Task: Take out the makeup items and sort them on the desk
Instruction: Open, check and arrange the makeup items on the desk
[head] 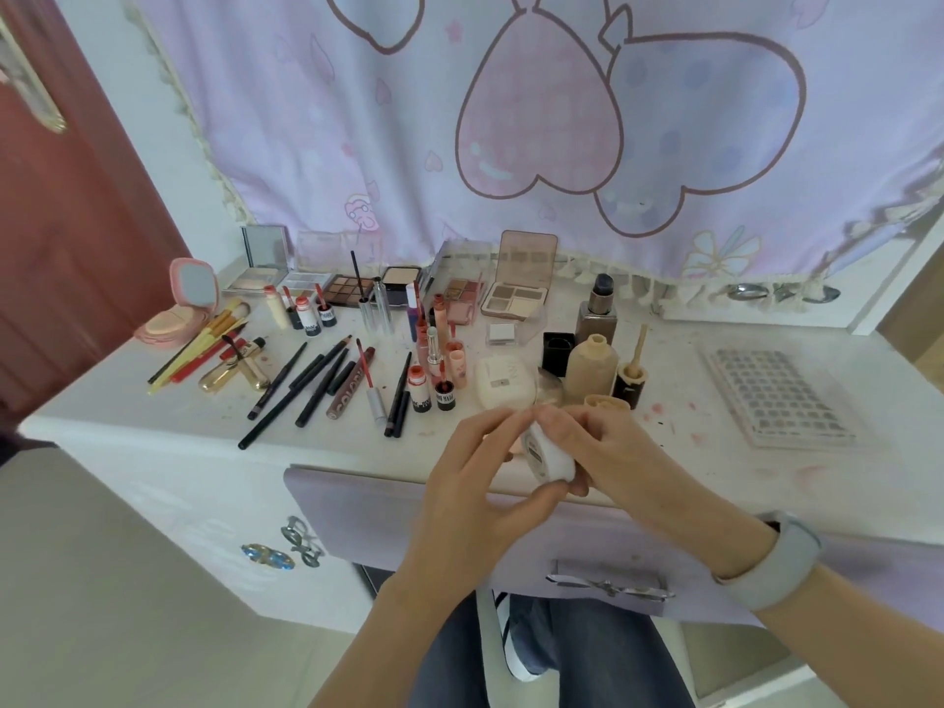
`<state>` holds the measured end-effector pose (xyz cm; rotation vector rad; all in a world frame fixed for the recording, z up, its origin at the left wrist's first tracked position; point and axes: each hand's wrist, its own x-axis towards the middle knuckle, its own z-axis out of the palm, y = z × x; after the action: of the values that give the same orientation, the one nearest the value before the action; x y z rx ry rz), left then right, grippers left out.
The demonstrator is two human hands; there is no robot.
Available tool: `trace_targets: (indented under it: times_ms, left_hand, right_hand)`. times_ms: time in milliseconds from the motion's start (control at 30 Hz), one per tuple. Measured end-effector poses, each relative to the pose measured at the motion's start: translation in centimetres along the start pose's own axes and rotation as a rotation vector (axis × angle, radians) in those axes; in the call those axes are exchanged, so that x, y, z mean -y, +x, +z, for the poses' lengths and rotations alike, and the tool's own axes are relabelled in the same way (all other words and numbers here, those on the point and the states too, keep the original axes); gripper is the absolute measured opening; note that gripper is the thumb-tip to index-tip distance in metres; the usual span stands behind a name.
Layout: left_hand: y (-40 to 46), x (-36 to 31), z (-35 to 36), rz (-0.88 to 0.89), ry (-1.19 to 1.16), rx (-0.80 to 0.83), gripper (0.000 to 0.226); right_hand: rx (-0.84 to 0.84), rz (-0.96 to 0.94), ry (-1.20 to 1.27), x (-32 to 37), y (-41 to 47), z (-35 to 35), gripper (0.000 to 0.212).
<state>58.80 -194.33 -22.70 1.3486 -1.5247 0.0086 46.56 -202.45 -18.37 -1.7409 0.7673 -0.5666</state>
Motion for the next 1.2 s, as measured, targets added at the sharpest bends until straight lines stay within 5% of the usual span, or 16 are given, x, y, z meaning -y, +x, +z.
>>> trace_targets:
  times_ms: [333,500,733,967,1200]
  left_hand:
    - [-0.2,-0.4,-0.7,-0.188,-0.164,-0.050,0.047]
    - [0.2,-0.5,-1.1,-0.200,-0.239,-0.053,0.047]
    - [0.8,-0.6,-1.8,-0.186,-0.169,-0.043,0.053]
    - [0.9,-0.6,-1.7,-0.214,-0.194,-0.027,0.048]
    - [2.9,-0.7,-2.3,-0.423,-0.465,0.022,0.042]
  right_hand:
    - [0.013,-0.076,0.002,-0.1,0.0,1.0,0.011]
    - [0.057,-0.047,0.121,0.3,0.0,0.8,0.051]
    - [0.065,-0.016,0.118,0.7,0.3,0.9,0.063]
    - [0.077,-0.015,-0.111,1.4,0.5,0.0,0.026]
    - [0.098,-0.145,-0.124,2.9,0.6,-4.0,0.040]
